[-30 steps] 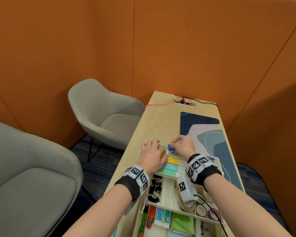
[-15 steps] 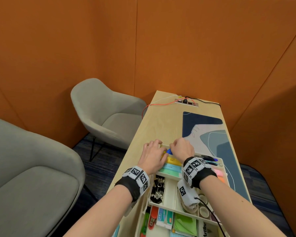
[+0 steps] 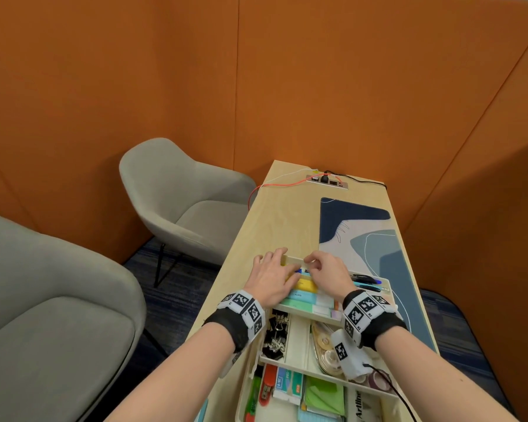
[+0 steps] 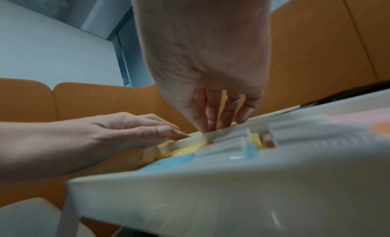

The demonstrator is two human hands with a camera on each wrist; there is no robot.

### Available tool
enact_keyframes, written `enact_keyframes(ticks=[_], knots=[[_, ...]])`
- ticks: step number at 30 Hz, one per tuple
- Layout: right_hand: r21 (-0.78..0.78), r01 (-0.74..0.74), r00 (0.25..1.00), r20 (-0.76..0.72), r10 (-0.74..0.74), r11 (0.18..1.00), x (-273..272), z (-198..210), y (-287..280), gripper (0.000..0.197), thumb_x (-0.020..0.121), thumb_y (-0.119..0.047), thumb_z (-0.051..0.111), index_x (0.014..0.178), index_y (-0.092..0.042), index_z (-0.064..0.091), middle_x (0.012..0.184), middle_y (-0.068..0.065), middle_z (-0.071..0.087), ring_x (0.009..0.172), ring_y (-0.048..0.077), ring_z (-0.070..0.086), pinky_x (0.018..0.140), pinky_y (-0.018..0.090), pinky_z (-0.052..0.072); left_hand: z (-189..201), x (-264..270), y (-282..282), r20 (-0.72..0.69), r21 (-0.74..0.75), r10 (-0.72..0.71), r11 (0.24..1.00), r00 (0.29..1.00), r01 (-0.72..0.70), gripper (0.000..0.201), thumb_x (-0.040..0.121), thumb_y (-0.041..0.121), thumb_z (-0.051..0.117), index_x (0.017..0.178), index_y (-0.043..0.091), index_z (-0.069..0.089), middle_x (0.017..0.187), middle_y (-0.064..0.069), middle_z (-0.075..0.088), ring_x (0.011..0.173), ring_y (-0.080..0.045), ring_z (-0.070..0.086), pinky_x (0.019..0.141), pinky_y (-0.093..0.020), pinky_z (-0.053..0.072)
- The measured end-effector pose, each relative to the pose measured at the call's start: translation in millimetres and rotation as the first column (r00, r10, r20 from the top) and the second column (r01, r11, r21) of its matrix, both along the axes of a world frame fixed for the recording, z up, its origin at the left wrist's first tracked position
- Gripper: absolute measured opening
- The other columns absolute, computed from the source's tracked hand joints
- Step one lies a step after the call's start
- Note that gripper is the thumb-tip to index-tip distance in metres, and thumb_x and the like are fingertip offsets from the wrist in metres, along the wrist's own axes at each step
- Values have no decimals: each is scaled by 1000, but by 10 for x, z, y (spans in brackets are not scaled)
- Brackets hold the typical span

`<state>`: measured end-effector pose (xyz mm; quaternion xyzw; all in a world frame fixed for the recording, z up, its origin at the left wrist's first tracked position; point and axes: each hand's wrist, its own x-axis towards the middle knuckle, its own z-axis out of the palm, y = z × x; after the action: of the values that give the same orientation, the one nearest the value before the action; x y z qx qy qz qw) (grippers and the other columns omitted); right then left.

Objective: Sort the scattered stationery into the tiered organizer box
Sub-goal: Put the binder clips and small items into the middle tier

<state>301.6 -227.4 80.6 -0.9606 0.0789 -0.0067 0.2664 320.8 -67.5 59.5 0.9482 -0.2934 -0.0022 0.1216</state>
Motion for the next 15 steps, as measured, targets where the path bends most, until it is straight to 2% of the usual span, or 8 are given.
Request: enact_keyframes(ticks=[2,5,7,10,13,15], knots=[[45,-10,998,58,7,999,-54,0,22,30,87,-6,45,106,-19,65,103,4,70,101,25,61,92,37,47,24,-21,9,-6,-70,16,997,1000,-16,43,99,44,32,137,29,44,149,-6,28,132,-24,33,108,-44,22],[97,-11,977,215,-10,995,-268,65,51,29,89,-4,46,107,-18,64,102,0,64,100,19,58,95,41,45,109,-145,59,21,-254,55,966,998,-48,41,97,36,39,136,25,44,143,-4,36,127,-20,38,106,-41,26],[111,-7,950,310,-28,994,-538,110,68,28,89,-4,47,106,-19,63,101,-3,57,100,16,53,94,38,43,186,-327,116,74,-357,86,933,994,-54,39,96,31,43,134,23,45,135,-2,42,122,-17,41,102,-37,30],[181,11,914,396,-83,983,-1105,106,135,29,89,-3,47,107,-21,61,102,-4,51,101,11,48,91,29,39,250,-778,235,164,-476,85,879,983,3,33,94,26,47,127,23,50,117,2,49,105,-13,47,90,-30,39],[272,-9,904,414,-109,962,-1741,7,236,25,90,-2,52,103,-19,64,100,-6,55,99,5,51,86,20,41,191,-1415,367,159,-543,-38,831,987,119,20,94,26,48,111,21,57,98,8,54,84,-6,51,74,-22,42],[308,-7,919,376,-115,951,-2159,-157,294,23,89,-1,54,96,-19,66,95,-7,60,94,1,55,82,16,44,36,-1849,445,84,-499,-166,847,983,185,20,94,29,44,101,19,59,91,7,58,77,-7,53,67,-24,44]])
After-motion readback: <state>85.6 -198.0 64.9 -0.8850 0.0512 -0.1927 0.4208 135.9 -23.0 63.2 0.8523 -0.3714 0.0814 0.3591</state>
